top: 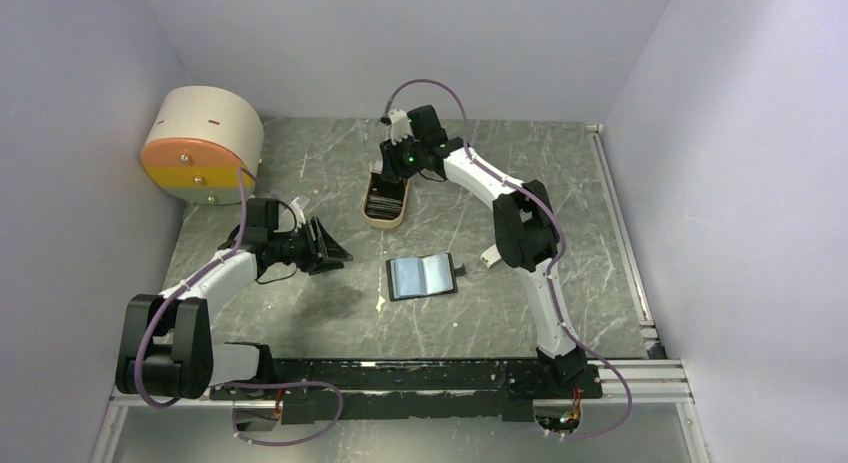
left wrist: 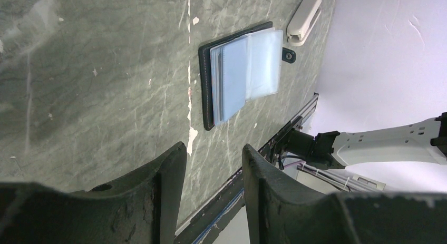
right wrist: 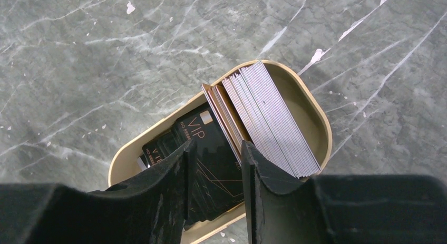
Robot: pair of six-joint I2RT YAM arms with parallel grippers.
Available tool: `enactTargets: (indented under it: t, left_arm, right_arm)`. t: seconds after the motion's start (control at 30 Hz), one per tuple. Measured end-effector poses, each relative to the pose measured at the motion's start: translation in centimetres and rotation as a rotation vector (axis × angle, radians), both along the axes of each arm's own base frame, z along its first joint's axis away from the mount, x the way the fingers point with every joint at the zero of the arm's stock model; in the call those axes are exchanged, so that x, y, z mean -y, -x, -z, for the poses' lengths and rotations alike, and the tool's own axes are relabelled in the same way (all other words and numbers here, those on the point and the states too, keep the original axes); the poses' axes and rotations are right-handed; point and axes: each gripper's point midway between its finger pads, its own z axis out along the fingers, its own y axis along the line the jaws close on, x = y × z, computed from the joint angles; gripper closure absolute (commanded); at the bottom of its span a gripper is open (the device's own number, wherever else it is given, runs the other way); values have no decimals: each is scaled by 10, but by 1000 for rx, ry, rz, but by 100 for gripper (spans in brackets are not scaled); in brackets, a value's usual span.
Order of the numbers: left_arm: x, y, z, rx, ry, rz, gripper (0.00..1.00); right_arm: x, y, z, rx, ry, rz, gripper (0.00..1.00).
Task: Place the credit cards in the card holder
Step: Pick up the credit card from the storage box.
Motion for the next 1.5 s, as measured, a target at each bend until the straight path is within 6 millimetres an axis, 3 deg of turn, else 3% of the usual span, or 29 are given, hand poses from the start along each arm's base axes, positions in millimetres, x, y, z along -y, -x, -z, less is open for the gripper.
enactTargets:
  t: [0.87, 1.5]
  left_arm:
    - [0, 0, 0, -3, 2, -1, 51]
    - [1, 0, 0, -5, 6, 3, 51]
  right_arm:
    - [-5, 8, 1, -12, 15, -12, 61]
    - [-21, 16, 4, 121, 192, -15, 62]
